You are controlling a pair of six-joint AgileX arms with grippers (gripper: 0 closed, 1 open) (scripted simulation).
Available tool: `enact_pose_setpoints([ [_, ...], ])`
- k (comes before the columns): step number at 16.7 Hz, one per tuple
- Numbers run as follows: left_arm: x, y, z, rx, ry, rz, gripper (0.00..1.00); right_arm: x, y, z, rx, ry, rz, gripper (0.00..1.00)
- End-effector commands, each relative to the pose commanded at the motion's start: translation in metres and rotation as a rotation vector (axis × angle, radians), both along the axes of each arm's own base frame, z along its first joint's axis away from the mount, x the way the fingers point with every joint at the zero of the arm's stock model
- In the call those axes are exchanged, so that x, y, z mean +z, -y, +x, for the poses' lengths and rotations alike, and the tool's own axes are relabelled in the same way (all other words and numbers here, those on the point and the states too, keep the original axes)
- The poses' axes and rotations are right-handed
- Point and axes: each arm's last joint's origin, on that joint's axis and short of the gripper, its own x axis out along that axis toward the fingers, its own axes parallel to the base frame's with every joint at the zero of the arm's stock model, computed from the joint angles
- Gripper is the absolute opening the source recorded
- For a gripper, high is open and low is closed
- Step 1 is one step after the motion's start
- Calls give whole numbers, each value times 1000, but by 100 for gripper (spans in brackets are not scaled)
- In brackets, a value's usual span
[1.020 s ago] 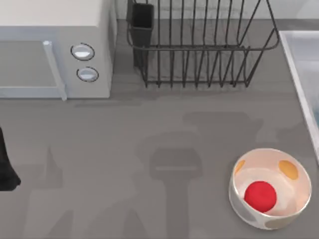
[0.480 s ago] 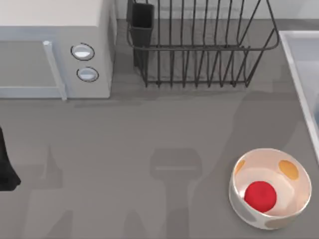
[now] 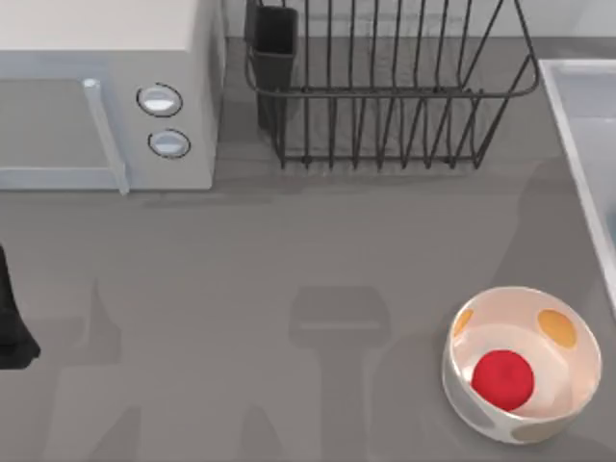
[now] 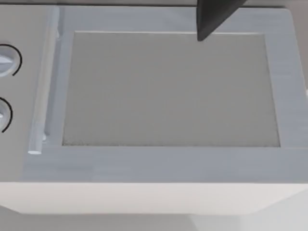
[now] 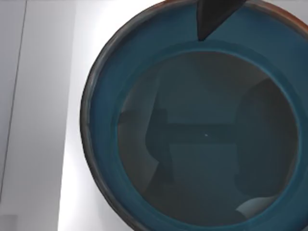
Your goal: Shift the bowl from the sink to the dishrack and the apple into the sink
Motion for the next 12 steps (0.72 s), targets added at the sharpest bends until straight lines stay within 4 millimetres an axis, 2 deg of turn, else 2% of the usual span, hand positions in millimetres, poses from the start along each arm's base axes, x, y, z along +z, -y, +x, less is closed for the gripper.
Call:
enact_pose_setpoints([
  [4,0,0,0,0,0,0,100,-7,-2,2,1,-2,1,100],
  [6,0,0,0,0,0,0,100,-28,0,5,0,-2,1,100],
  [10,0,0,0,0,0,0,100,-84,1,10,0,6,-2,100],
  [12,0,0,0,0,0,0,100,-99,0,10,0,0,0,100],
])
